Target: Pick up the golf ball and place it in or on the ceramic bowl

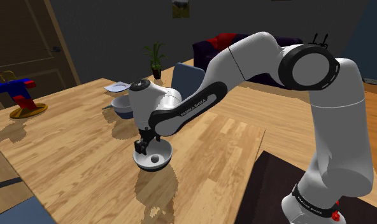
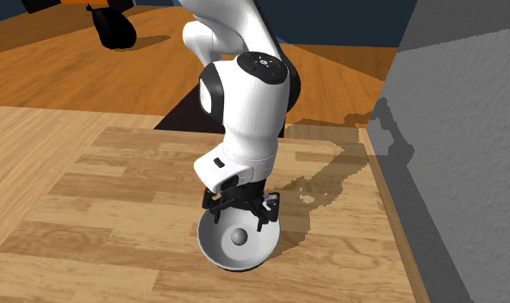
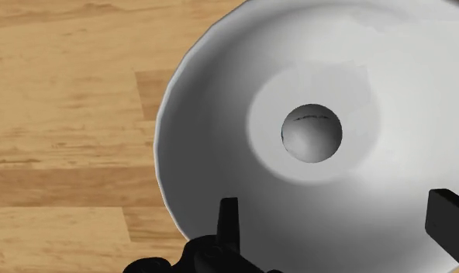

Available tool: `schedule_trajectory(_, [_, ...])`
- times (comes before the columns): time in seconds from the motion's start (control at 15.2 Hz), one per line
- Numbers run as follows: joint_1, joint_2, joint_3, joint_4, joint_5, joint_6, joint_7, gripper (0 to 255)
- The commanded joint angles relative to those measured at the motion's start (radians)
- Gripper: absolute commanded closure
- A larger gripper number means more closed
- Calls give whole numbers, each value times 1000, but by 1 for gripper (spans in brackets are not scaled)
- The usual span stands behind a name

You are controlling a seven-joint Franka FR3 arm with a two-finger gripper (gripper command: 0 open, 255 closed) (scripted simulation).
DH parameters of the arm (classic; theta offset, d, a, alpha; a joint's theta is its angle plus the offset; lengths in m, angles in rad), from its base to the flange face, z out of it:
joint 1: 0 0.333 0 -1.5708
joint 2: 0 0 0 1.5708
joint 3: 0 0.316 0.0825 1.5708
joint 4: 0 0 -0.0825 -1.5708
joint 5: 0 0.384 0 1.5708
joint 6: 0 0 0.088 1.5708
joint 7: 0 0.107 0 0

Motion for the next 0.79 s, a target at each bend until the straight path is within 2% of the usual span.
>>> schedule_trajectory(0.0, [0, 0, 0, 0, 0, 0, 0, 0])
schedule_trajectory(0.26, [-7, -70, 27, 27, 47, -89, -28, 0])
schedule_trajectory(0.73, [-7, -70, 27, 27, 47, -89, -28, 0])
